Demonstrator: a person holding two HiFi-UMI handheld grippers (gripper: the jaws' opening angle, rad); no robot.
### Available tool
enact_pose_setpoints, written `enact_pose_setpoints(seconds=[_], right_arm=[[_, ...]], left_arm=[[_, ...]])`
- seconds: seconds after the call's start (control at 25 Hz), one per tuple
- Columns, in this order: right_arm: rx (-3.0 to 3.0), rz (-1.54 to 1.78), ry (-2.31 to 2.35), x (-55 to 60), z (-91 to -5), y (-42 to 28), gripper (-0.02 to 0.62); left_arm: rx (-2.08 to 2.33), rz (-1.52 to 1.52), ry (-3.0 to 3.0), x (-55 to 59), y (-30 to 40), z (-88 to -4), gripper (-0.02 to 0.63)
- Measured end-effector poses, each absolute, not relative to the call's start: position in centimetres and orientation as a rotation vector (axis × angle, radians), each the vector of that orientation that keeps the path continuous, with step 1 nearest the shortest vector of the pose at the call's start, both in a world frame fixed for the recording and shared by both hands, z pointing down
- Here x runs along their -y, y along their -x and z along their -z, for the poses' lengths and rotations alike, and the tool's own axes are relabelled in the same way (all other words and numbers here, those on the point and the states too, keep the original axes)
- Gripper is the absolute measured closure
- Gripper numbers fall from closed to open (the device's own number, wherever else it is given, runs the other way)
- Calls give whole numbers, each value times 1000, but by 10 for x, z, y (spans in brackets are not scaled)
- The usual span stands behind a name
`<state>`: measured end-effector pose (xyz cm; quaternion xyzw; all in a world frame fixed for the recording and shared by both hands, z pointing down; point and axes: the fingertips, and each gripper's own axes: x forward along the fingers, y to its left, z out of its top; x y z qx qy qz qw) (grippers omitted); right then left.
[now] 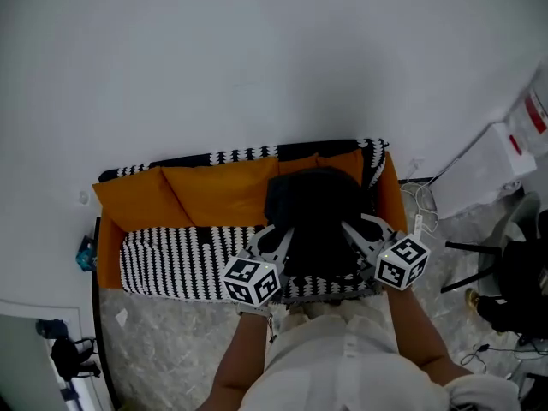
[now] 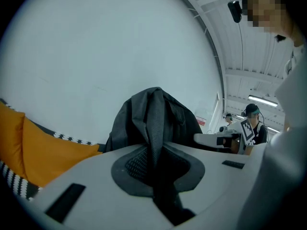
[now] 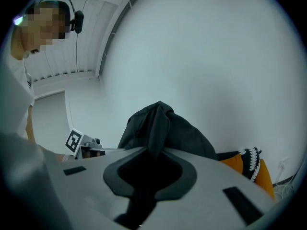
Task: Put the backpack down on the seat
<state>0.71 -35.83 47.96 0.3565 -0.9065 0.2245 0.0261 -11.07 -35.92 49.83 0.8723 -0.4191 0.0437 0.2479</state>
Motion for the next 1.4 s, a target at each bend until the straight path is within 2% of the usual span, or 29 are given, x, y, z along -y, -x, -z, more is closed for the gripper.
enact_pose_setpoints(seconds=[1.4], right_arm=[[2359,-937,-892,396,-703,-23,545]], left_arm=[[1041,-544,-2060,390,91,-719,551]])
